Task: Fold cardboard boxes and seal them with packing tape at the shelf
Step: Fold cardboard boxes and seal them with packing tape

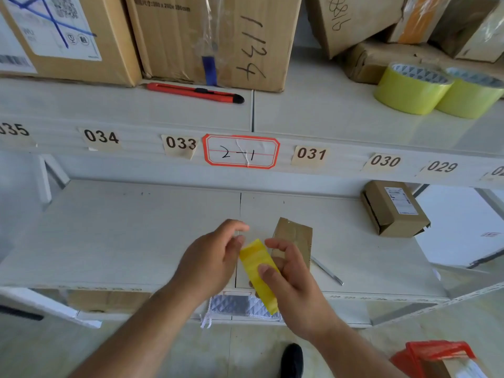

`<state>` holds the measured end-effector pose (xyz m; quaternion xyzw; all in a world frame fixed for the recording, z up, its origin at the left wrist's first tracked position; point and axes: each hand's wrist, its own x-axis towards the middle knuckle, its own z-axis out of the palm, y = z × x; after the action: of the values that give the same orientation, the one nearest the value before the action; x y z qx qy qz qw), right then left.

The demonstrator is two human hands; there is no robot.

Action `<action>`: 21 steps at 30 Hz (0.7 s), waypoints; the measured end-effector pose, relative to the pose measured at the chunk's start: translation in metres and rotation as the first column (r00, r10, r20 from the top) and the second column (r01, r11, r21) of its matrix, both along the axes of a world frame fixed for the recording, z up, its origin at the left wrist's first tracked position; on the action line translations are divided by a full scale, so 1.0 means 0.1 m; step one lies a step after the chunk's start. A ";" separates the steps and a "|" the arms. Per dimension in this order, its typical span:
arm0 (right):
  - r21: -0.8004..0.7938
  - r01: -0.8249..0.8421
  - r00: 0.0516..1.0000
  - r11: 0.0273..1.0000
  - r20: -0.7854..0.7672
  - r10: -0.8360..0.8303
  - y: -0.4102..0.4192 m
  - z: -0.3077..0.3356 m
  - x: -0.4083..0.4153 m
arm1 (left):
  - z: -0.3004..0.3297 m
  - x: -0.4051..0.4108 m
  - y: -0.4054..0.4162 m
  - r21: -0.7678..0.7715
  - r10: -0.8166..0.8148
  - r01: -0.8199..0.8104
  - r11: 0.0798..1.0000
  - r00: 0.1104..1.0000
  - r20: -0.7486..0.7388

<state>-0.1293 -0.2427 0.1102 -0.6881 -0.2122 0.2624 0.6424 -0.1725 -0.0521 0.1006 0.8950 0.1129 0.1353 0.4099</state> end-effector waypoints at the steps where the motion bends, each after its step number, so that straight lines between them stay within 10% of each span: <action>1: 0.007 0.019 0.999 1.000 -0.042 -0.019 0.00 -0.02 0.01 | -0.05 -0.02 0.01 -0.056 0.133 -0.133 0.989 0.991 -0.016; 4: -0.003 0.047 0.993 0.999 -0.110 -0.047 0.01 -0.07 0.09 | -0.10 -0.13 -0.18 -0.315 0.348 -0.360 0.878 0.933 -0.095; 9: -0.039 0.095 0.978 0.995 -0.184 -0.101 0.15 -0.11 0.11 | -0.06 -0.19 -0.71 -0.785 0.089 -0.261 0.562 0.962 -0.257; 17: -0.309 0.193 0.968 0.931 -0.095 -0.232 0.46 -0.56 0.22 | -0.48 0.05 -0.65 -0.623 0.330 -0.446 0.643 0.895 -0.300; 21: -0.551 0.159 0.969 0.819 -0.070 -0.235 0.42 -0.81 0.58 | -0.96 0.27 -0.16 -0.215 0.391 -0.470 0.856 0.860 -0.328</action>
<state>-0.0711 -0.2004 0.0288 -0.8402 -0.0133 0.2894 0.4584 -0.1455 -0.0679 0.0048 0.7870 0.3856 0.0822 0.4745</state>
